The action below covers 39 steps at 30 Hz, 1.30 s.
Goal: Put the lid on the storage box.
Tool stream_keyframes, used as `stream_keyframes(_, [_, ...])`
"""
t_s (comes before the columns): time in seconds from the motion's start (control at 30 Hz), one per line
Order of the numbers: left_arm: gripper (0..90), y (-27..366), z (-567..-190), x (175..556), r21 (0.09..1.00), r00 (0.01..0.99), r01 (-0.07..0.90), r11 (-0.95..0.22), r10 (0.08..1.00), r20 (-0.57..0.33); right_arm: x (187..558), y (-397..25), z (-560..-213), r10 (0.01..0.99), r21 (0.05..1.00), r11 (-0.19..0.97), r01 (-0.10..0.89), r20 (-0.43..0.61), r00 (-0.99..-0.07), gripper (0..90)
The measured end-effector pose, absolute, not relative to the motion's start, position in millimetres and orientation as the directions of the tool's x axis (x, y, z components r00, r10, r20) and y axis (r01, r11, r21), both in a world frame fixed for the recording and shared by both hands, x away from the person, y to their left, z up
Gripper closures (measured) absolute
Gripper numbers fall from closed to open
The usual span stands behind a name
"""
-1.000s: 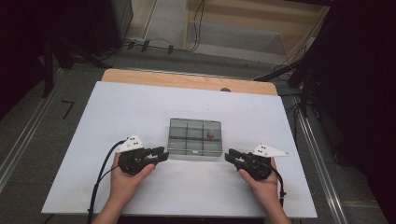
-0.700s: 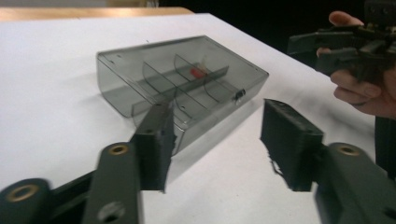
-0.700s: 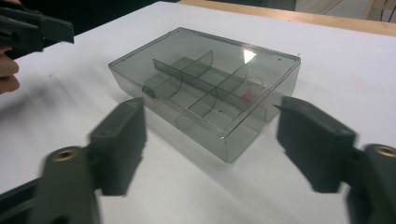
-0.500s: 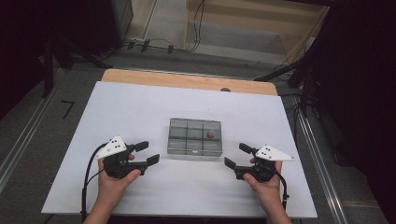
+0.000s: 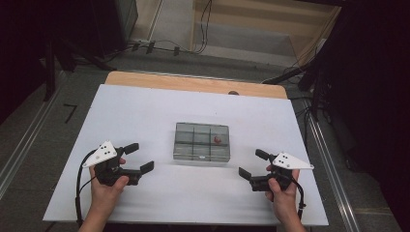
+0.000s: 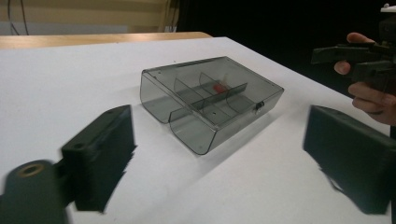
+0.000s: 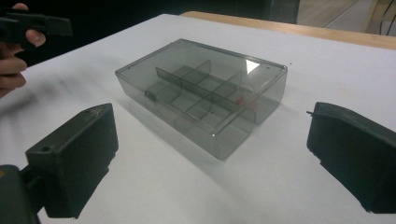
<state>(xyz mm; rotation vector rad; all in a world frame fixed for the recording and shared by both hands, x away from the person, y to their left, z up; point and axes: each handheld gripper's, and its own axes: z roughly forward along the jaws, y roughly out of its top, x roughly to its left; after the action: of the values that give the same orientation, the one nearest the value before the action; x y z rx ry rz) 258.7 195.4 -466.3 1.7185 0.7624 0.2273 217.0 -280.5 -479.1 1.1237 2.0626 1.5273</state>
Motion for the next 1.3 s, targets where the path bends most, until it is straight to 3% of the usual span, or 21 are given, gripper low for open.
stream_keyframes(0.13, [0.0,199,-466,257,0.926,0.763,0.366,-0.089,0.599,-0.243,211,-288,-477,0.762,0.918,0.109,0.381,0.169,-0.625,0.0])
stream_keyframes(1.3, [0.0,282,-476,236,0.936,0.698,0.344,-0.071,0.686,-0.204,174,-373,-488,0.854,0.913,0.078,0.401,0.147,-0.5,0.0])
